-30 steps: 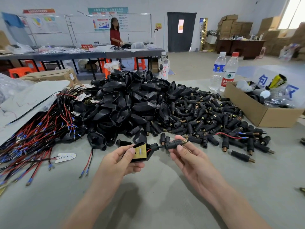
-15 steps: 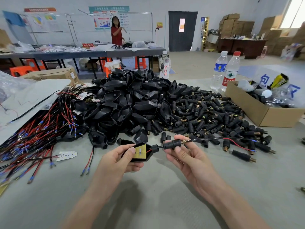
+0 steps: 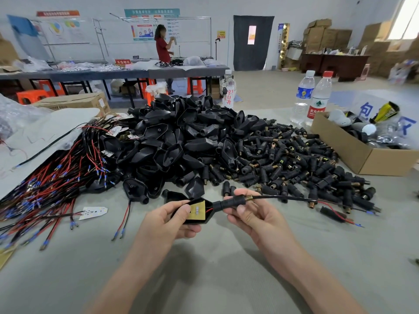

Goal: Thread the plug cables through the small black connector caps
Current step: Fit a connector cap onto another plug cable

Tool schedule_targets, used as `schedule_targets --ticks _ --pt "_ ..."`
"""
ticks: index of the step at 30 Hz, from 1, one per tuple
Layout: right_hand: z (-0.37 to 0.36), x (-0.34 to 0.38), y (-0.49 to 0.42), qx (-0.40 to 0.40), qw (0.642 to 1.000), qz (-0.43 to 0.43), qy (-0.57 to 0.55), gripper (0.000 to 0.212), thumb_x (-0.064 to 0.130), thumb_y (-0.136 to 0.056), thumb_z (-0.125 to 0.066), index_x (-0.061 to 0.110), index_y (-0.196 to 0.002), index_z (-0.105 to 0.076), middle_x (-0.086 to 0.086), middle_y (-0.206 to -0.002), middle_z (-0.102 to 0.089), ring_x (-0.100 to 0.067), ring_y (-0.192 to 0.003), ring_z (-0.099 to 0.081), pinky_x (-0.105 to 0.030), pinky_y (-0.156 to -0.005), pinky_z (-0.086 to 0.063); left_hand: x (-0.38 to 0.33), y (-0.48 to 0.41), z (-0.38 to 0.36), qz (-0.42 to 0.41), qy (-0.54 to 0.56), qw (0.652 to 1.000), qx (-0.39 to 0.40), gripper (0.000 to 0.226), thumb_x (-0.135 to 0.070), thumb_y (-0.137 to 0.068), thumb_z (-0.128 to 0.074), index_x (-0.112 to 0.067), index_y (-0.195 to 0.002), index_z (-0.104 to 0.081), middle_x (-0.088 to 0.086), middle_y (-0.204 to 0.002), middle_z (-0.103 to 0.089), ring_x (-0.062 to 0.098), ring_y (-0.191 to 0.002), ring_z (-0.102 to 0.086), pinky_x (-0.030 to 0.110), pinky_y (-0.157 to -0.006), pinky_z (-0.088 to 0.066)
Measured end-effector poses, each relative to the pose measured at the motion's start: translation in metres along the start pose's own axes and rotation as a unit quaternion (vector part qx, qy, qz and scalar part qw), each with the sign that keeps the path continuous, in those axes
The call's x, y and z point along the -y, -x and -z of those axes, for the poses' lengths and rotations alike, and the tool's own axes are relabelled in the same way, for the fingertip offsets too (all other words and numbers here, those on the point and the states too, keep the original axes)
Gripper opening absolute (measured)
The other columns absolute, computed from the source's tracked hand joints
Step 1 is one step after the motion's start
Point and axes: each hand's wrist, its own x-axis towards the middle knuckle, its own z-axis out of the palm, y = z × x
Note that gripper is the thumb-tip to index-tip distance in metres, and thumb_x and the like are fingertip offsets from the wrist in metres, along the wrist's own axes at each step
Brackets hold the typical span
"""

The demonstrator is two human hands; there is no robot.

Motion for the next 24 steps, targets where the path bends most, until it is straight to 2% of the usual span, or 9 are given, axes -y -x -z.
schedule_targets --ticks 6,10,14,19,24 --pt "0.000 0.002 0.002 -0.008 0.998 0.025 0.059 0.028 0.002 -0.096 -0.057 0.016 -0.118 -0.067 -0.005 -0.104 -0.076 -0.019 -0.101 -0.072 -0.021 -0.087 -0.054 -0.001 0.001 0.000 0.044 0.007 0.999 0.030 0.017 -0.016 -0.101 -0.056 -0.010 -0.111 -0.069 0.013 -0.094 -0.077 0.030 -0.078 -0.075 0.024 -0.063 -0.059" --pt "-0.005 0.006 0.004 -0.015 0.991 0.053 0.121 0.026 -0.001 -0.097 -0.056 0.015 -0.116 -0.066 0.000 -0.097 -0.077 -0.012 -0.090 -0.072 -0.017 -0.082 -0.053 -0.002 0.002 -0.001 0.088 0.043 0.994 0.051 0.020 -0.015 -0.101 -0.057 -0.003 -0.108 -0.070 0.018 -0.091 -0.076 0.022 -0.068 -0.072 0.024 -0.059 -0.057" --pt "-0.008 0.011 0.007 -0.020 0.987 0.071 0.140 0.023 0.001 -0.096 -0.058 0.014 -0.112 -0.068 -0.006 -0.093 -0.076 -0.012 -0.086 -0.073 -0.015 -0.078 -0.053 -0.006 0.004 -0.003 0.159 0.086 0.981 0.076 0.023 -0.016 -0.101 -0.055 0.004 -0.105 -0.068 0.022 -0.088 -0.074 0.016 -0.057 -0.066 0.023 -0.052 -0.055" --pt "-0.014 0.017 0.010 -0.012 0.983 0.100 0.156 0.017 0.009 -0.097 -0.061 0.018 -0.108 -0.071 -0.006 -0.092 -0.075 -0.011 -0.085 -0.072 -0.018 -0.079 -0.054 -0.014 0.008 -0.009 0.199 0.097 0.967 0.123 0.026 -0.020 -0.104 -0.048 -0.001 -0.108 -0.064 0.011 -0.074 -0.066 0.011 -0.045 -0.051 0.019 -0.042 -0.045" --pt "-0.015 0.015 0.010 -0.026 0.977 0.108 0.180 0.016 0.014 -0.095 -0.065 0.027 -0.098 -0.073 -0.013 -0.083 -0.071 -0.011 -0.079 -0.072 -0.014 -0.074 -0.052 -0.016 0.009 -0.009 0.230 0.116 0.957 0.136 0.029 -0.027 -0.104 -0.045 -0.007 -0.112 -0.063 0.010 -0.068 -0.058 0.013 -0.044 -0.048 0.021 -0.039 -0.041"
